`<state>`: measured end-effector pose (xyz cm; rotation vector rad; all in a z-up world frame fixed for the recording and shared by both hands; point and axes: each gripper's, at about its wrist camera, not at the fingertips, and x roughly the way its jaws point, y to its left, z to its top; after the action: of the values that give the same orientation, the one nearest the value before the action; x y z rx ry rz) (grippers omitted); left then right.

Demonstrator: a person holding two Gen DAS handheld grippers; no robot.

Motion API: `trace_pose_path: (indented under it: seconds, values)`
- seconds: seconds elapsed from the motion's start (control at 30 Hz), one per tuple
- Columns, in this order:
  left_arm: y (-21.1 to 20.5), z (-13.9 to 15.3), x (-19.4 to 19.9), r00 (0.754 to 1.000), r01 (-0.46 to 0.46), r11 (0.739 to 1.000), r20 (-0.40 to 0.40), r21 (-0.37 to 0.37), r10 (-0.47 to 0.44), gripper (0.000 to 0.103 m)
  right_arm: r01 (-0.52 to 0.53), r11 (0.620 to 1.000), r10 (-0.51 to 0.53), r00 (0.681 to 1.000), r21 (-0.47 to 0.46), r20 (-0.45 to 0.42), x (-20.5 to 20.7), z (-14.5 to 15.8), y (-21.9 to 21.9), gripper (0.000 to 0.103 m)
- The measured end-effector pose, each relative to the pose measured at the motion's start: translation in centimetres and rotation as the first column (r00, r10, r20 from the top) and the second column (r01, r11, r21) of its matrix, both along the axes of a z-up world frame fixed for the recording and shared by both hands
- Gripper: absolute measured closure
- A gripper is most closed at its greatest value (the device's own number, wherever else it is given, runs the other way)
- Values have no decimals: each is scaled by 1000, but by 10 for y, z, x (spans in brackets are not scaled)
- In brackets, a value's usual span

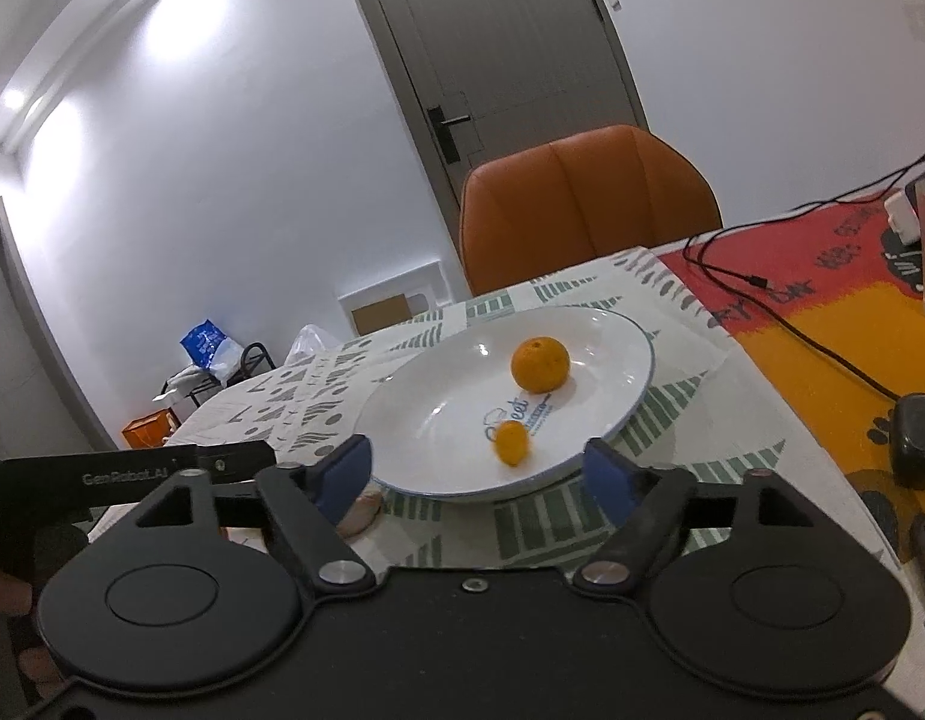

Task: Organize fruits
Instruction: 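Move both open tools back from the bowl toward the fruit pile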

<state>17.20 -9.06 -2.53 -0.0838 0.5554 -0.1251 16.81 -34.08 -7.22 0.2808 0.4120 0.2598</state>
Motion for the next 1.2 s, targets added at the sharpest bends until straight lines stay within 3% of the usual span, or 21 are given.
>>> trace_pose_path:
  seconds: [0.17,0.73,0.93,1.2]
  values:
    - [18,5,-12,999,-32,999,32,-32,33,12,1,1000,0,1000,-15,27,-6,5,10,0]
    - [60,7,-41,994,-96,995,47,-40,98,11,-63,997,65,997,-44,44,-18,13,44,0]
    - [78,11,-53,991,-115,989,64,-88,121,3,-81,995,83,995,-53,47,-22,15,55,0]
    - [98,16,-65,984,-153,983,80,-100,162,3,-100,993,102,994,-59,47,-25,17,68,0]
